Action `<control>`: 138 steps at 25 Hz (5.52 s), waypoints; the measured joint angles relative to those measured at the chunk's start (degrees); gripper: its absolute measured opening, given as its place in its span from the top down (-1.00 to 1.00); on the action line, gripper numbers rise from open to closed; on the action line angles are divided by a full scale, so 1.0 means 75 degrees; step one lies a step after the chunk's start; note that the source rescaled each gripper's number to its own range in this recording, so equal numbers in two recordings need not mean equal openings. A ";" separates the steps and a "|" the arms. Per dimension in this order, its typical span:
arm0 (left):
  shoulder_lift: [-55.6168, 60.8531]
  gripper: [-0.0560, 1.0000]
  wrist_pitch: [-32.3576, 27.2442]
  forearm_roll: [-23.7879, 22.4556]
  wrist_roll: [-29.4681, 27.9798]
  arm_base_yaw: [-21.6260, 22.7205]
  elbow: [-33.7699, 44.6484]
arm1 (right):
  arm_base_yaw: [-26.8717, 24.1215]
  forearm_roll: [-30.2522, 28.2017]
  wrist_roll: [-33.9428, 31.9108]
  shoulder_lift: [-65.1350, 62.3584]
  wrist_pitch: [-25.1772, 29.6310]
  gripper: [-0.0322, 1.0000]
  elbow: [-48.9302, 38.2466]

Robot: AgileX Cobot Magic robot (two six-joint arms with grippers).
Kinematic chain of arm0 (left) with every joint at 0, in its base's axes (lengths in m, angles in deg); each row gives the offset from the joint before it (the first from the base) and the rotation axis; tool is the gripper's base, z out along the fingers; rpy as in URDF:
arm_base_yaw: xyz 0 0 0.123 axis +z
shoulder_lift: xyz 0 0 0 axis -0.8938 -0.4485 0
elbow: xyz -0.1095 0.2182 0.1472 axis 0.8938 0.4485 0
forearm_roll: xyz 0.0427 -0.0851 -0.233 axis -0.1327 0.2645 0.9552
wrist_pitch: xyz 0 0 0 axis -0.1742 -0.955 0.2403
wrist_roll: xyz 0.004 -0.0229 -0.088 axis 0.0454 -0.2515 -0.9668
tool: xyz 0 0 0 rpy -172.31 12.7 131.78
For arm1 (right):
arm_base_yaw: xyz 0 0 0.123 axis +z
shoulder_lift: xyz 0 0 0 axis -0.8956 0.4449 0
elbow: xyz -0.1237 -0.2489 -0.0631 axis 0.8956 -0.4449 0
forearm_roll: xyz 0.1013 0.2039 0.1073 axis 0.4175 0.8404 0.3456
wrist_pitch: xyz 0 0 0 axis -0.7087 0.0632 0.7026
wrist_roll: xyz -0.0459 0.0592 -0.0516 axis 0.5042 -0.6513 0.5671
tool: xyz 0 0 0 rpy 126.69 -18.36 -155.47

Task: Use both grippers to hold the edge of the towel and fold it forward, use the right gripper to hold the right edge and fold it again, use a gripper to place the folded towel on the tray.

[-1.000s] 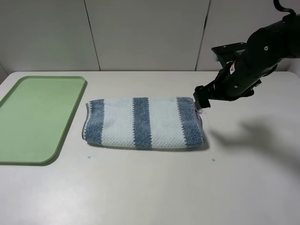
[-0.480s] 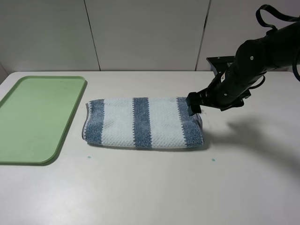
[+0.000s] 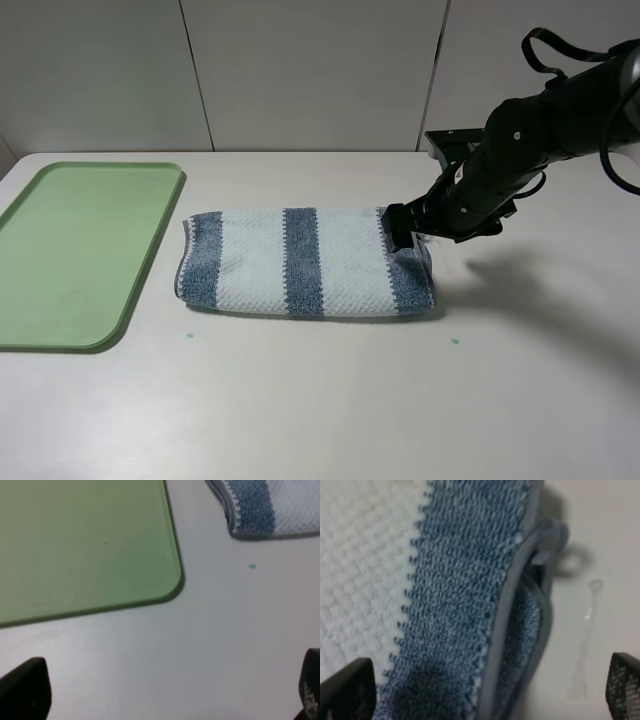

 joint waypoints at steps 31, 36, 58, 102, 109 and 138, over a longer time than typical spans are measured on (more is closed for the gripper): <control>0.0000 -1.00 0.0000 0.0000 0.0000 0.0000 0.0000 | 0.0025 0.0346 -0.0077 0.1082 -0.0758 -1.00 0.0046; 0.0000 -1.00 0.0000 0.0000 0.0000 0.0000 0.0000 | 0.0025 0.0346 -0.0630 0.1094 -0.0864 -0.66 0.0046; 0.0000 -1.00 0.0000 -0.0007 0.0000 0.0000 0.0000 | 0.0088 0.0049 -0.1143 0.1014 -0.0578 0.79 0.0070; 0.0000 -1.00 0.0000 -0.0007 0.0000 0.0000 0.0000 | -0.0269 -0.1642 -0.1007 -0.1571 0.2481 0.79 0.0125; 0.0000 -1.00 0.0000 -0.0007 0.0000 0.0000 0.0000 | 0.0461 -0.1373 -0.1185 -0.1571 0.2462 0.79 0.0143; 0.0000 -1.00 0.0000 -0.0014 0.0000 0.0000 0.0000 | 0.1822 -0.0698 -0.1579 -0.0865 0.1511 0.79 0.1143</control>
